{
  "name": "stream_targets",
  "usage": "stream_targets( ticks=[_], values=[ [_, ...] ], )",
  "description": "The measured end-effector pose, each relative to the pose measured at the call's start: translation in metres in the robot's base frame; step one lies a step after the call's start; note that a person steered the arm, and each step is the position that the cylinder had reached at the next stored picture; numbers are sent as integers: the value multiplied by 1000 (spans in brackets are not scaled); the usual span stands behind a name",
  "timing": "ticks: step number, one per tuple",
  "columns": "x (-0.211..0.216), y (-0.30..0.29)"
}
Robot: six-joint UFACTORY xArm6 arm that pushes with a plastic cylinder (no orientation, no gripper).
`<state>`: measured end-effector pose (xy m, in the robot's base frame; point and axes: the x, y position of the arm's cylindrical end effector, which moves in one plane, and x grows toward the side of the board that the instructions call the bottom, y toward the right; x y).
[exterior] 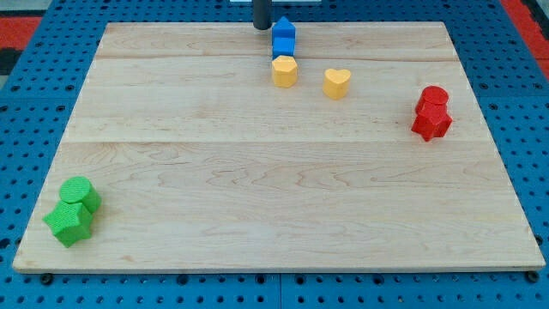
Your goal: Slide the blue triangle slightly right
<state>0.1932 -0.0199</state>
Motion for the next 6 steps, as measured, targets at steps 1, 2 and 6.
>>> stream_targets(
  ticks=[1,2,6],
  values=[
    [0,6],
    [0,13],
    [0,57]
  ],
)
